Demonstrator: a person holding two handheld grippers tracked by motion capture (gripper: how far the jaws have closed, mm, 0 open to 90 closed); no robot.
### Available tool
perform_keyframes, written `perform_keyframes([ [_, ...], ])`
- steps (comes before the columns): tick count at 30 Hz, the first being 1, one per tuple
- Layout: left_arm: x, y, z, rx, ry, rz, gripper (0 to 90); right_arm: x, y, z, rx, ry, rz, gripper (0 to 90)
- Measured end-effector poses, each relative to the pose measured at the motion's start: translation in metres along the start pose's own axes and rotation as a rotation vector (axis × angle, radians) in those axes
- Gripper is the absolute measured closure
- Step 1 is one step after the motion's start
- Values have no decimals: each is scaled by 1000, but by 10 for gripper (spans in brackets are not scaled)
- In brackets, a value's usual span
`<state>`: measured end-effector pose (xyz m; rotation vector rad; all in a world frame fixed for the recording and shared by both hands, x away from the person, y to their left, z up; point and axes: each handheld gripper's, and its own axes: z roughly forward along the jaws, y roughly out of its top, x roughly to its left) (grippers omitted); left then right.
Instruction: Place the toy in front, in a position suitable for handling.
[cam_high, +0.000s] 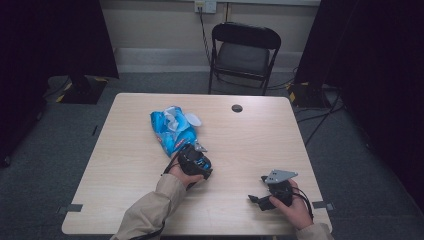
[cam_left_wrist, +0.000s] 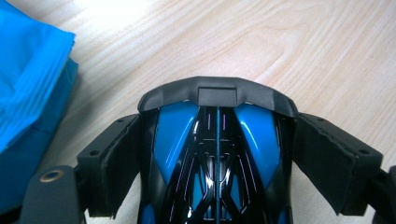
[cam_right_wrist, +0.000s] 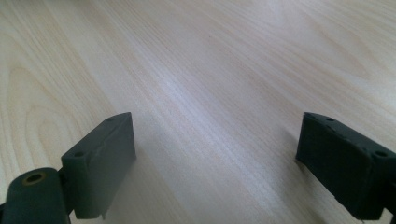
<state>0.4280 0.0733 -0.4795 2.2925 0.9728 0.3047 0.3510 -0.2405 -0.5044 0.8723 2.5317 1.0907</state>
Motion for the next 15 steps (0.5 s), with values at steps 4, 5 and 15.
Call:
perform_keyframes([
  [4, 0, 1, -3, 0, -13, 1, 170, 0, 0, 0, 0, 0, 0, 105],
  [5, 1, 1, -3, 3, -9, 4, 170, 0, 0, 0, 0, 0, 0, 105],
  [15, 1, 4, -13, -17, -13, -2, 171, 0, 0, 0, -1, 0, 1, 105],
])
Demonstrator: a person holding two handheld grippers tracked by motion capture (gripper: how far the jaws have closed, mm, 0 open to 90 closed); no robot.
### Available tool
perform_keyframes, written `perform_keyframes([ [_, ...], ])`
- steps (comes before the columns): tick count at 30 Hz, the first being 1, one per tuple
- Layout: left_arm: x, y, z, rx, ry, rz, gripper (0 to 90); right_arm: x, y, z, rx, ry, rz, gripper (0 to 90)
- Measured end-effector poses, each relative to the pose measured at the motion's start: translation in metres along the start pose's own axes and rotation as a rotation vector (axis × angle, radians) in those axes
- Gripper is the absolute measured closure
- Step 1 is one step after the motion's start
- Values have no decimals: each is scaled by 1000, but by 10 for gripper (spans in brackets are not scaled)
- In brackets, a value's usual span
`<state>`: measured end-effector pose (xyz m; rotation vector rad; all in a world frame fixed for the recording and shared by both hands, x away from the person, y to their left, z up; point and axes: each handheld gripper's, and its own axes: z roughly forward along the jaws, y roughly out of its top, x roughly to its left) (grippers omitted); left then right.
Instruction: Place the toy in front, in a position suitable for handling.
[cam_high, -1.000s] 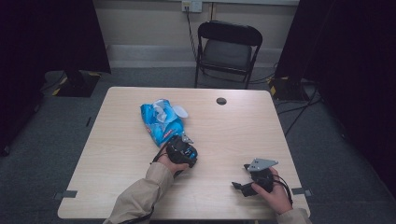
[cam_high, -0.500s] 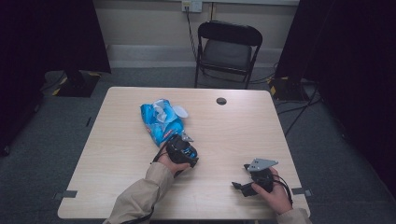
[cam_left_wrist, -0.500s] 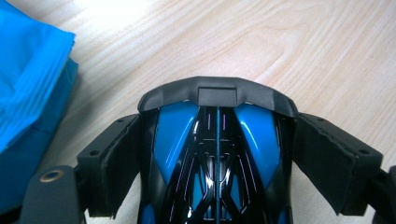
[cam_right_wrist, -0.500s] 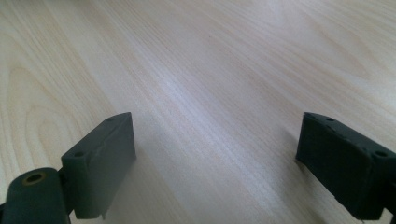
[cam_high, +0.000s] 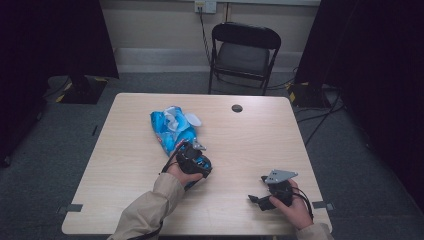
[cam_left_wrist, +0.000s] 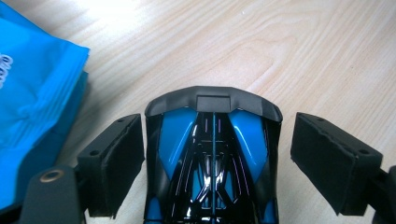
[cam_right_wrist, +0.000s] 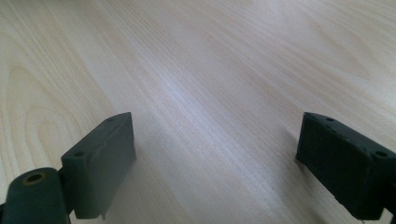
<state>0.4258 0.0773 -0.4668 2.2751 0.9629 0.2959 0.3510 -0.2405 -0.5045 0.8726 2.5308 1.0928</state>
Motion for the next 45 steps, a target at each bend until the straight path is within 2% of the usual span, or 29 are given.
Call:
perform_keyframes([
  [7, 2, 4, -10, -15, 3, 3, 175, 0, 0, 0, 1, 0, 0, 105],
  [12, 6, 7, -21, -39, -2, -18, 184, 0, 0, 0, 2, 0, 0, 105],
  [18, 23, 7, -35, -59, 5, -59, 166, 0, 0, 0, 1, 0, 0, 105],
  [21, 32, 7, -41, -68, 33, -61, 159, 0, 0, 0, 2, 0, 0, 105],
  [25, 42, 7, -47, -73, 42, -83, 164, 0, 0, 0, 1, 0, 0, 105],
  [27, 46, 8, -50, -78, 47, -82, 201, 0, 0, 0, 2, 0, 0, 105],
  [34, 65, 11, -55, -76, 84, -87, 260, 0, 0, 0, 1, 0, 0, 105],
  [36, 69, 12, -56, -84, 84, -109, 263, 0, 0, 0, 2, 0, 0, 105],
  [41, 78, 19, -59, -84, 114, -97, 268, 0, 0, 0, 2, 0, 0, 105],
  [45, 85, 22, -59, -102, 127, -119, 261, 0, 0, 0, 2, 0, 0, 105],
])
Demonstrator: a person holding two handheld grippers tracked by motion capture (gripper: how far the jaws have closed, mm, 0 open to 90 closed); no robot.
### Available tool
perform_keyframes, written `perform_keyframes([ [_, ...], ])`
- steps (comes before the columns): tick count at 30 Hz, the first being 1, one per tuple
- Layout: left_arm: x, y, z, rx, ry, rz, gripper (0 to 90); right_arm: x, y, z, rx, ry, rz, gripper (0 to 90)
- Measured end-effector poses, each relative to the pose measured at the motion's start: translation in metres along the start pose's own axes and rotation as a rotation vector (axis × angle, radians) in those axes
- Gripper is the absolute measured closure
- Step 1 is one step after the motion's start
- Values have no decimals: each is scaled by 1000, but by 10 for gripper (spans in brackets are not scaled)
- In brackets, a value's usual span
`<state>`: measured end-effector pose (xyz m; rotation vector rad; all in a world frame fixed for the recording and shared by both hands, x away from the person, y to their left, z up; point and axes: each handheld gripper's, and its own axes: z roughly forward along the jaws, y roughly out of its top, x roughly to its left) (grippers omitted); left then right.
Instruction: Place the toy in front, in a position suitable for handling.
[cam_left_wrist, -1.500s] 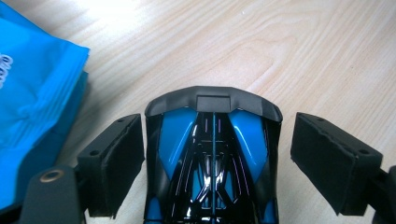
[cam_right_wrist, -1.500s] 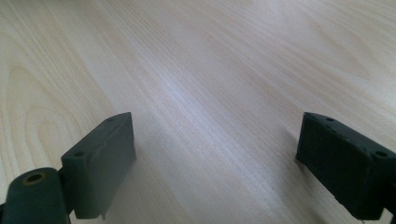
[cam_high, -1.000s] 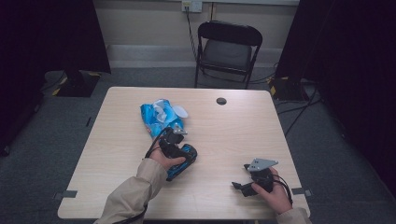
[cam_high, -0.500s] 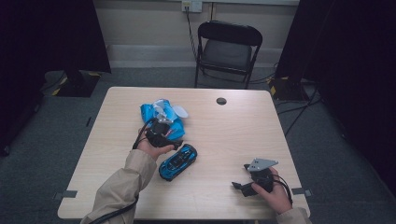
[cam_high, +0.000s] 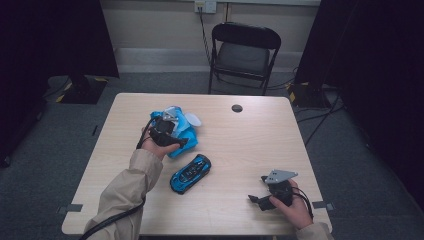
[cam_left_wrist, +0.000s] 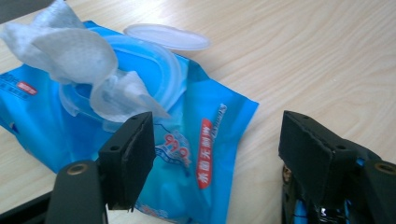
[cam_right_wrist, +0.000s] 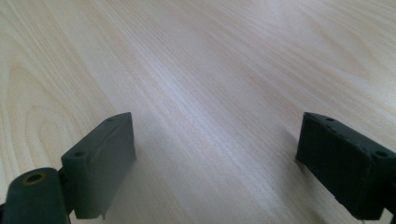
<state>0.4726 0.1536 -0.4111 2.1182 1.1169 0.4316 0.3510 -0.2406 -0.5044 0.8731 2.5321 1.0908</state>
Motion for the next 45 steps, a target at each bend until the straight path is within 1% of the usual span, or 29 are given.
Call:
perform_keyframes([
  [2, 3, 0, 1, -8, -2, -21, 249, 0, 0, 0, 0, 0, 0, 105],
  [5, 7, 1, 3, -2, 5, -17, 259, 0, 0, 0, 0, 0, 0, 105],
  [6, 9, 1, 4, -3, 9, -14, 278, 0, 0, 0, 0, 0, 0, 105],
  [7, 10, 1, 4, 1, 23, -10, 288, 0, 0, 0, 0, 0, 0, 105],
  [10, 17, -1, 6, -2, 50, -20, 306, 0, 0, 0, 0, 0, 0, 105],
  [11, 18, -2, 7, -11, 62, -34, 308, 0, 0, 0, 0, 0, 0, 105],
  [12, 21, -3, 7, -3, 71, -28, 310, 0, 0, 0, 0, 0, 0, 105],
  [13, 23, -3, 7, -7, 86, -33, 316, 0, 0, 0, 0, 0, 0, 104],
  [15, 25, -3, 7, -14, 92, -29, 327, 0, 0, 0, 0, 0, 0, 105],
  [21, 35, 1, 7, -23, 134, -27, 326, 0, 0, 0, 0, 0, 0, 105],
  [22, 36, 2, 8, -29, 143, -33, 326, 0, 0, 0, 0, 0, 0, 105],
  [23, 37, 3, 8, -29, 140, -30, 326, 0, 0, 0, 0, 0, 0, 105],
  [25, 39, 5, 11, -34, 162, -32, 338, 0, 0, 0, 0, 0, 0, 105],
  [26, 40, 5, 11, -31, 159, -23, 339, 0, 0, 0, 0, 0, 0, 105],
  [27, 40, 6, 12, -41, 161, -27, 347, 0, 0, 0, 0, 0, 0, 105],
  [29, 42, 7, 15, -39, 158, -16, 363, 0, 0, 0, 0, 0, 0, 105],
  [30, 42, 7, 16, -45, 155, -20, 383, 0, 0, 0, 0, 0, 0, 105],
  [31, 43, 7, 17, -66, 145, -21, 408, 0, 0, 0, 0, 0, 0, 105],
  [32, 44, 7, 18, -73, 145, -17, 450, 0, 0, 0, 0, 0, 0, 105],
  [33, 43, 7, 18, -80, 144, -15, 467, 0, 0, 0, 0, 0, 0, 105],
  [34, 43, 7, 18, -73, 130, -3, 515, 0, 0, 0, 0, 0, 0, 105],
  [36, 42, 7, 19, -74, 116, -20, 584, 0, 0, 0, 0, 0, 0, 105],
  [37, 41, 7, 19, -76, 121, -45, 603, 0, 0, 0, 0, 0, 0, 105],
  [38, 42, 7, 18, -65, 122, -70, 636, 0, 0, 0, 0, 0, 0, 105],
  [39, 42, 7, 18, -65, 106, -96, 655, 0, 0, 0, 0, 0, 0, 105],
  [40, 42, 6, 18, -67, 101, -114, 711, 0, 0, 0, 0, 0, 0, 105],
  [41, 43, 6, 17, -63, 98, -112, 746, 0, 0, 0, 0, 0, 0, 105],
  [43, 43, 6, 16, -80, 83, -139, 827, 0, 0, 0, 0, 0, -1, 105],
  [45, 44, 7, 12, -81, 78, -162, 884, 0, 0, 0, 0, 0, 0, 105],
])
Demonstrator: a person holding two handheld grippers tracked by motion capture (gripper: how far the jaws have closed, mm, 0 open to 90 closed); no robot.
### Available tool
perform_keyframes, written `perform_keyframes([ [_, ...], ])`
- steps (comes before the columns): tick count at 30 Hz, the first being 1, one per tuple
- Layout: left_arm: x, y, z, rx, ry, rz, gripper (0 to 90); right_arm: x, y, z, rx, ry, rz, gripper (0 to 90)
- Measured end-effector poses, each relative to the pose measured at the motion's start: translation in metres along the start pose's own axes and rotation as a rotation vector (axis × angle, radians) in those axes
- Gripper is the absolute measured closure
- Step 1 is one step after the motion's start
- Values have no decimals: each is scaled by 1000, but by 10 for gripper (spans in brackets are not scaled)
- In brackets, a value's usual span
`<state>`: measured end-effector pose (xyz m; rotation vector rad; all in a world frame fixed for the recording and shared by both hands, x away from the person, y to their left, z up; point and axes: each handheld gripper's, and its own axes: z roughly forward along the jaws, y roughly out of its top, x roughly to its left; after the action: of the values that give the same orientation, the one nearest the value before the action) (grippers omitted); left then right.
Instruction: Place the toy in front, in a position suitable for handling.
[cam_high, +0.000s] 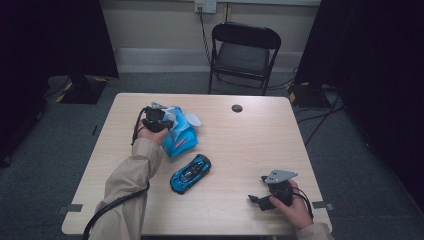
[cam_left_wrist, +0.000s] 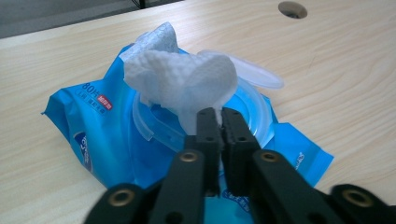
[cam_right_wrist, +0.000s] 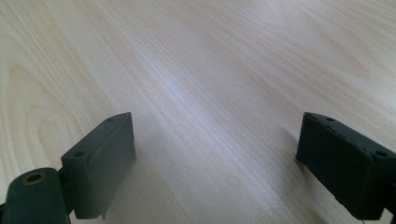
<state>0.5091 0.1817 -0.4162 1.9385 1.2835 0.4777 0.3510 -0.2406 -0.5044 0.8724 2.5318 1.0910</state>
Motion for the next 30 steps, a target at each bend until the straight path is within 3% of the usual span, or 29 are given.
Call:
perform_keyframes([
  [3, 0, 3, -3, 19, -7, -17, 899, 0, 0, 0, 0, 0, 0, 105],
  [9, -4, 6, -8, 42, -17, -4, 900, 0, 0, 0, 0, 0, 0, 105],
  [15, -9, 9, -12, 35, -44, 0, 900, 0, 0, 0, 0, 0, 0, 105],
  [20, -14, 14, -20, 41, -55, 33, 900, 0, 0, 0, 0, 0, 0, 105],
  [30, -26, 21, -41, 13, -109, 32, 900, 0, 0, 0, 0, 0, 1, 105],
])
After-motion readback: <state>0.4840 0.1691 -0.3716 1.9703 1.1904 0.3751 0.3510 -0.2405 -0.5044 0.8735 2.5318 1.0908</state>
